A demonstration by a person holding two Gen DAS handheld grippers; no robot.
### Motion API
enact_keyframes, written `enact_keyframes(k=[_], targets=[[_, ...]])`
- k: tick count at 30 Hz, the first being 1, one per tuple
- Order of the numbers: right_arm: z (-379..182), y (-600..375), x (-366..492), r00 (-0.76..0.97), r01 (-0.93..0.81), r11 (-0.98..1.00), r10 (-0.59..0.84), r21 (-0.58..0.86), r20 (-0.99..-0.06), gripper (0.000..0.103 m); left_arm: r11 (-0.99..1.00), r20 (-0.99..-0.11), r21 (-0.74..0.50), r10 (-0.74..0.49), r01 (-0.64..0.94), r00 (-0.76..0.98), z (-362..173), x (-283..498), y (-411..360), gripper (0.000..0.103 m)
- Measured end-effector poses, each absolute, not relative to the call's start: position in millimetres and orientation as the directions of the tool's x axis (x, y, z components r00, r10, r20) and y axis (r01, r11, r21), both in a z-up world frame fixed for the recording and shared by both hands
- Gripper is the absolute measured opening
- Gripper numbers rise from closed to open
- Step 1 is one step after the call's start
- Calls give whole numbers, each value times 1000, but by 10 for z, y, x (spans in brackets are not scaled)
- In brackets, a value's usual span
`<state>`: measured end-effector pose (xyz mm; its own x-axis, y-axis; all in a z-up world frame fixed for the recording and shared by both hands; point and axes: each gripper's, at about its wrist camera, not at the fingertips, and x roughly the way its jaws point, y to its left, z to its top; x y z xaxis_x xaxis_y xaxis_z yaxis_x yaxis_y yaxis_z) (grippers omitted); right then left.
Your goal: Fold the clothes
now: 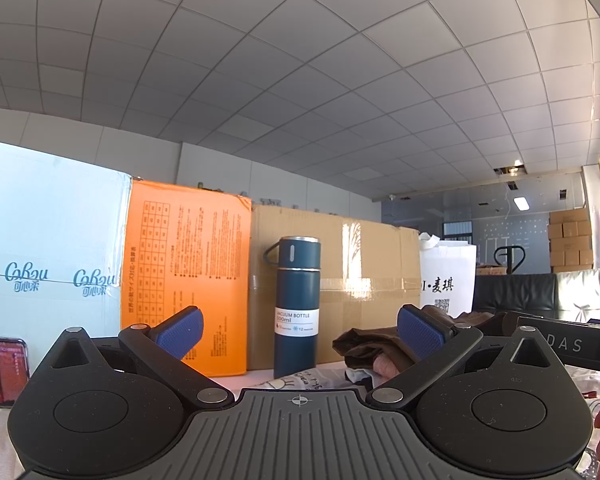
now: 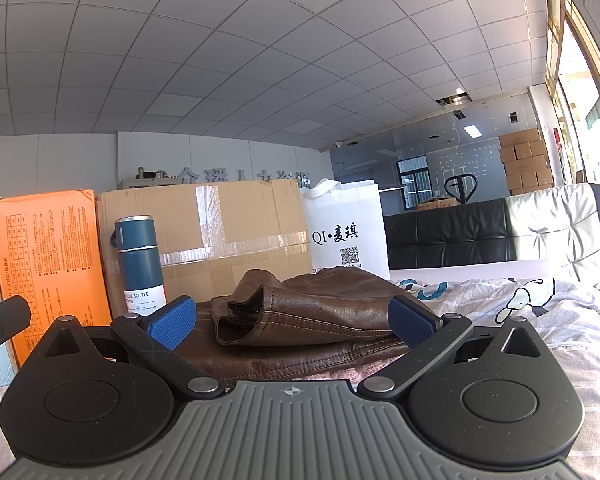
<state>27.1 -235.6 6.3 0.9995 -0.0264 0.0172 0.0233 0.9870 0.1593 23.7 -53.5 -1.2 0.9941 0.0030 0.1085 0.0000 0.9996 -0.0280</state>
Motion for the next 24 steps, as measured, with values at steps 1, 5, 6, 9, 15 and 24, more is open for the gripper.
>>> enact_keyframes(k=[1,5,6,9,15,24], targets=[[63,-2356,272,1000,23,987,-26,159,17,103,1000,108,-28,3,0,994,-13,238,-536,103],[62,-2357,270,999,23,987,-27,160,17,103,1000,108,-28,3,0,994,-14,242,-538,103],[62,-2356,271,999,24,987,-27,159,17,103,1000,109,-28,3,0,994,-14,243,-538,103],[63,-2356,272,1000,23,987,-27,159,17,103,1000,109,-27,3,0,994,-13,245,-539,103],[63,-2357,271,999,23,987,-27,160,17,103,1000,109,-26,2,1,994,-14,255,-547,103],[64,-2358,271,999,24,987,-27,159,17,103,1000,110,-26,5,-2,994,-17,258,-550,103]])
